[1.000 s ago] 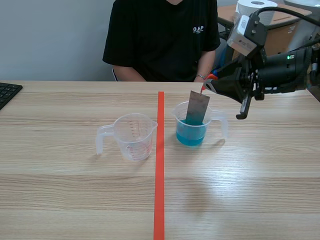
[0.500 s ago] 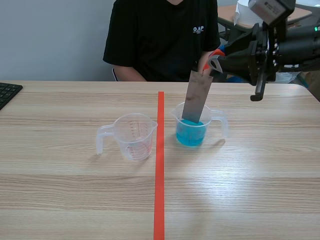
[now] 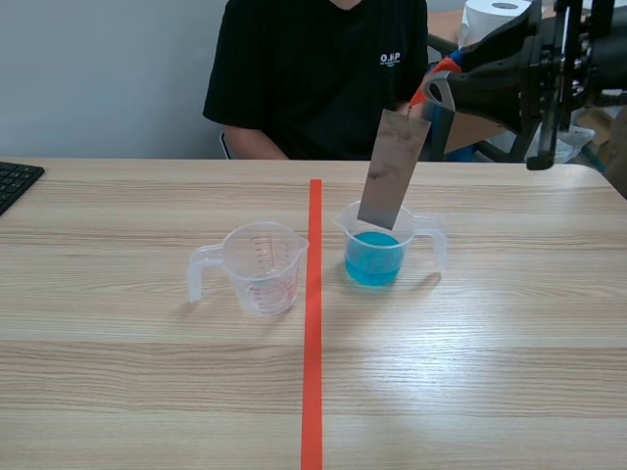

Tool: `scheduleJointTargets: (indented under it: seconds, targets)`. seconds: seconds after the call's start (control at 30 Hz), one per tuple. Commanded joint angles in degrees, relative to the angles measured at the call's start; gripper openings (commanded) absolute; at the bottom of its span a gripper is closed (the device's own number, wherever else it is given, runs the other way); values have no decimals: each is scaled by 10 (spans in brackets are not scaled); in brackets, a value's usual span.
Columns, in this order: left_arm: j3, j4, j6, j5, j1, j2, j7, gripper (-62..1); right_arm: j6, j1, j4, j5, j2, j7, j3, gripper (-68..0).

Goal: Do the redox reaction experiment.
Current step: 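Raise the plate and point at it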

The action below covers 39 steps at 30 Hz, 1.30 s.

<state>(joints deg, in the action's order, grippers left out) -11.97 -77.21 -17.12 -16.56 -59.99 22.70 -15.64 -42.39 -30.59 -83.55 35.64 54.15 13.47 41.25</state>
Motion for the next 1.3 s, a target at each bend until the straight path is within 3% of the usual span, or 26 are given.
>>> scheduleJointTargets:
  seconds: [0.0,0.73,0.8,0.87,1.07,1.27]
  targets:
    - [3,-3,-1,-2,2,-1,-8,-569,-3,-18,-4,13,9,6,-21,-662]
    - [3,-3,-2,-2,2,0,-9,-569,-3,-20,-6,42,12,-12,-31,-662]
    - [3,-5,-17,-2,2,6,-10,-569,-3,-20,-10,50,15,-20,-31,-662]
    - [3,-9,-34,-4,3,21,-20,-569,-3,-20,-16,56,16,-28,-31,-662]
    - [3,-48,-35,-5,3,99,-27,-569,-3,-20,-23,75,16,-48,-32,-662]
    - [3,-85,-51,-51,40,187,-27,-569,-3,-19,-23,83,16,-57,-38,-662]
